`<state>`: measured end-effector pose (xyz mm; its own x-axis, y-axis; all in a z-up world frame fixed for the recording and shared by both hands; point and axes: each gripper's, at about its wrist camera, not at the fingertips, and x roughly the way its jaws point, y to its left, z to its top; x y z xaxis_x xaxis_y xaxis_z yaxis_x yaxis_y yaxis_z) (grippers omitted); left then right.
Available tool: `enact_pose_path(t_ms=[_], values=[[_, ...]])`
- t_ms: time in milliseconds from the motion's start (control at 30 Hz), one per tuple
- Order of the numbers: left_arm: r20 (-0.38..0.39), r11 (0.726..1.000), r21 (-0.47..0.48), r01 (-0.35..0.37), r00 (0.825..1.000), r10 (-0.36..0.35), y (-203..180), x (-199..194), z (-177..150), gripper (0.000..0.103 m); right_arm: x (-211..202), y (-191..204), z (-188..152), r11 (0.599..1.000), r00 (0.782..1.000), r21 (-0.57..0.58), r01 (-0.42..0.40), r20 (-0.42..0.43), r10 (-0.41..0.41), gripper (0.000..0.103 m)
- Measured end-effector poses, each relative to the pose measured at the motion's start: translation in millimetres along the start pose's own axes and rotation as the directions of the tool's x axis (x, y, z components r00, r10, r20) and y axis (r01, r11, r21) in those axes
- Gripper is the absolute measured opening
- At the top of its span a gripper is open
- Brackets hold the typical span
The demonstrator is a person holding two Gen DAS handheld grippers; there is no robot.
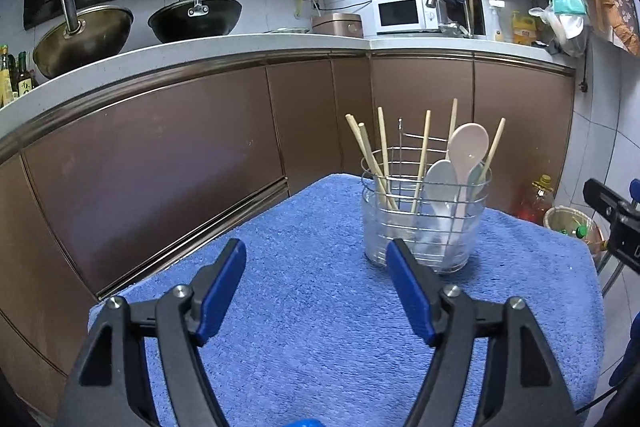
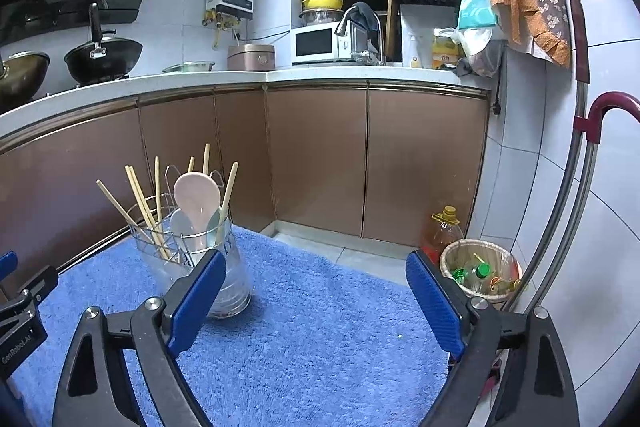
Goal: Organize utensils
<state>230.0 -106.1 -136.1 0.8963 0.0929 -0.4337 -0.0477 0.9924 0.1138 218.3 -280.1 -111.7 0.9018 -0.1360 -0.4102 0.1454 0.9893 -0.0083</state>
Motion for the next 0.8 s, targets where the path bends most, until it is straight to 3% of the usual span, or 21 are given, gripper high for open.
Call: enact_pose_path(t_ms=[800], values=[[-0.031, 1.0, -0.027, 0.004, 1.0, -0.004, 8.8, 16.9, -12.3, 0.071, 21.9, 18.7, -13.0, 0.998, 0.997, -0.054, -0.014, -0.076, 0.01, 0.098]])
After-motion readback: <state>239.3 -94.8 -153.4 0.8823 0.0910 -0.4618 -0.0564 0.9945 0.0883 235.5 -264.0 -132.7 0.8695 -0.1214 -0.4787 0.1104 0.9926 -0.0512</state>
